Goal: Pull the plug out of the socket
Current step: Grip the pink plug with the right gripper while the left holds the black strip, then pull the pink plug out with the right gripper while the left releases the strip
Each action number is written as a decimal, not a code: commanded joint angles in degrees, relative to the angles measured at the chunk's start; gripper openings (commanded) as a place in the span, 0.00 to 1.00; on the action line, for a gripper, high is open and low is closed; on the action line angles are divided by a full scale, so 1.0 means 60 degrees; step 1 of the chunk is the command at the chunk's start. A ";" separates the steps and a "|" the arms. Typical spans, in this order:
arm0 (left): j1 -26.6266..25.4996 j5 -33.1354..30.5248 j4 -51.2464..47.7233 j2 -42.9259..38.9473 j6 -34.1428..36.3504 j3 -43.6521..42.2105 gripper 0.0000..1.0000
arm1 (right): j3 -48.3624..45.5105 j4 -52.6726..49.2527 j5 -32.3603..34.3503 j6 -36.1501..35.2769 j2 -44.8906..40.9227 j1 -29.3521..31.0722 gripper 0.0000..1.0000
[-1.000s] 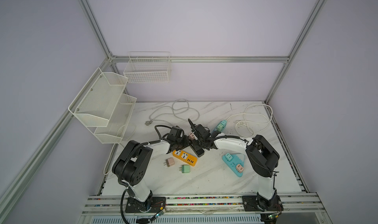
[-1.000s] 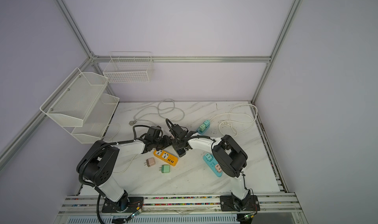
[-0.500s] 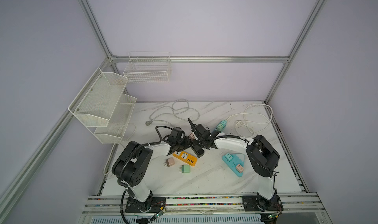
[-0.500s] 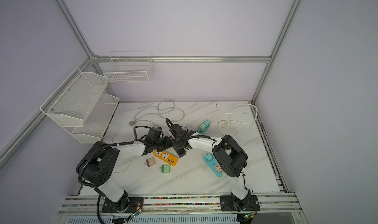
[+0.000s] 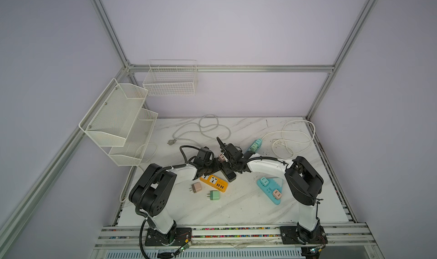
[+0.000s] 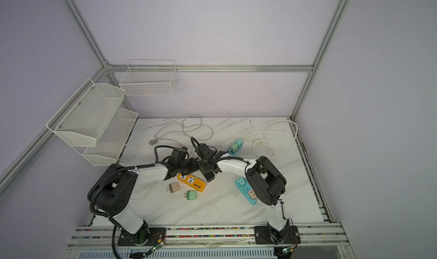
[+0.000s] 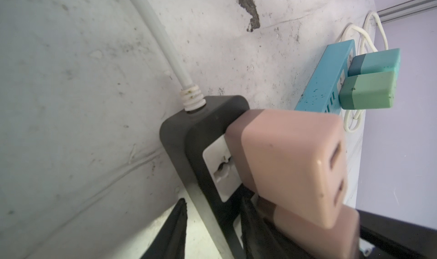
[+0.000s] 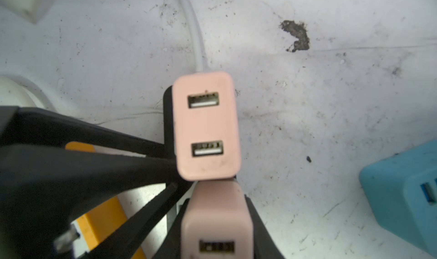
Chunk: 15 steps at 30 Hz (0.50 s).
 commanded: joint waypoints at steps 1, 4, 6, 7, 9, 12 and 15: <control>-0.0036 -0.0408 -0.1201 0.0002 0.0175 -0.0525 0.36 | 0.0266 0.0076 0.0080 -0.0127 -0.0428 0.0126 0.19; -0.0036 -0.0438 -0.1215 -0.0040 0.0159 -0.0556 0.36 | 0.0100 0.0180 -0.0034 -0.0194 -0.0653 -0.0041 0.19; -0.0033 -0.0435 -0.1210 -0.0056 0.0159 -0.0564 0.36 | 0.0085 0.0146 -0.0015 -0.0114 -0.0720 -0.0122 0.19; -0.0036 -0.0411 -0.1211 -0.0055 0.0145 -0.0554 0.36 | 0.0091 0.0097 0.0084 -0.0045 -0.0735 -0.0134 0.19; -0.0036 -0.0378 -0.1204 -0.0093 0.0145 -0.0530 0.36 | 0.0113 -0.0005 0.0241 0.0120 -0.0799 -0.0123 0.19; -0.0036 -0.0323 -0.1203 -0.0133 0.0170 -0.0423 0.36 | -0.0049 0.0161 0.0169 0.0068 -0.1092 -0.0123 0.19; -0.0036 -0.0225 -0.1227 -0.0198 0.0218 -0.0223 0.36 | -0.0139 0.0195 0.0170 0.0098 -0.1351 -0.0143 0.19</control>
